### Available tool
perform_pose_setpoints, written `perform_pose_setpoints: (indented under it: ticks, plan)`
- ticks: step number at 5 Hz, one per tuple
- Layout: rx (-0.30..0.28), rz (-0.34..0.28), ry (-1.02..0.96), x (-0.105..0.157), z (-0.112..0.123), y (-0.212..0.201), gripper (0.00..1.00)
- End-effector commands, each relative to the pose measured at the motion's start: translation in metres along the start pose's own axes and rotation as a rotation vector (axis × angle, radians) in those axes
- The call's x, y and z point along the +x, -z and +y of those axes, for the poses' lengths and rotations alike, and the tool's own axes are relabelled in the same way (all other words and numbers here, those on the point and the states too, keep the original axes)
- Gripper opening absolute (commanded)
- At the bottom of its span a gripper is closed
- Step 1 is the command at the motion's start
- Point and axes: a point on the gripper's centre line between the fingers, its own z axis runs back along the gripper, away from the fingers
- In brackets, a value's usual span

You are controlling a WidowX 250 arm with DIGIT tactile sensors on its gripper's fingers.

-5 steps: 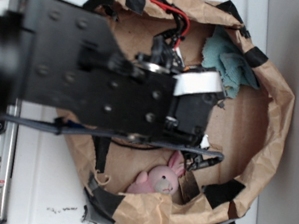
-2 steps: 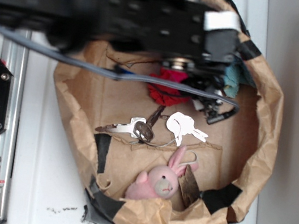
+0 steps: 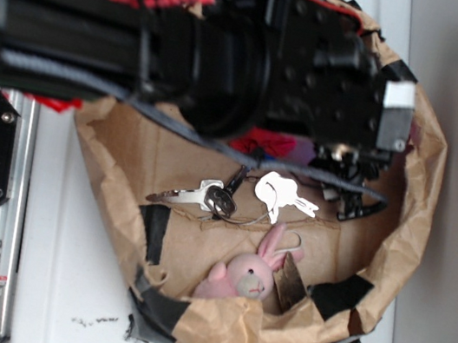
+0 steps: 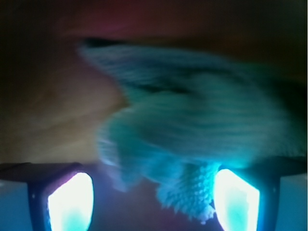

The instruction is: Grab the blue cloth.

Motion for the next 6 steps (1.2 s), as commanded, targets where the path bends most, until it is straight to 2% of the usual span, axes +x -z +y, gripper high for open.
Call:
perform_pose_setpoints:
  ticks: [1,2,3,4,6]
  plan:
    - [-0.041,-0.051,-0.028,0.008,0.010,-0.012,0.00]
    - [0.026,-0.039,-0.080,0.012,0.026,-0.005,0.00]
    - [0.029,-0.008,-0.114,0.017,0.038,0.004,0.00]
    - [0.031,0.001,-0.110,0.017,0.036,0.006,0.00]
    - [0.048,-0.020,-0.095,0.018,0.036,-0.002,0.00]
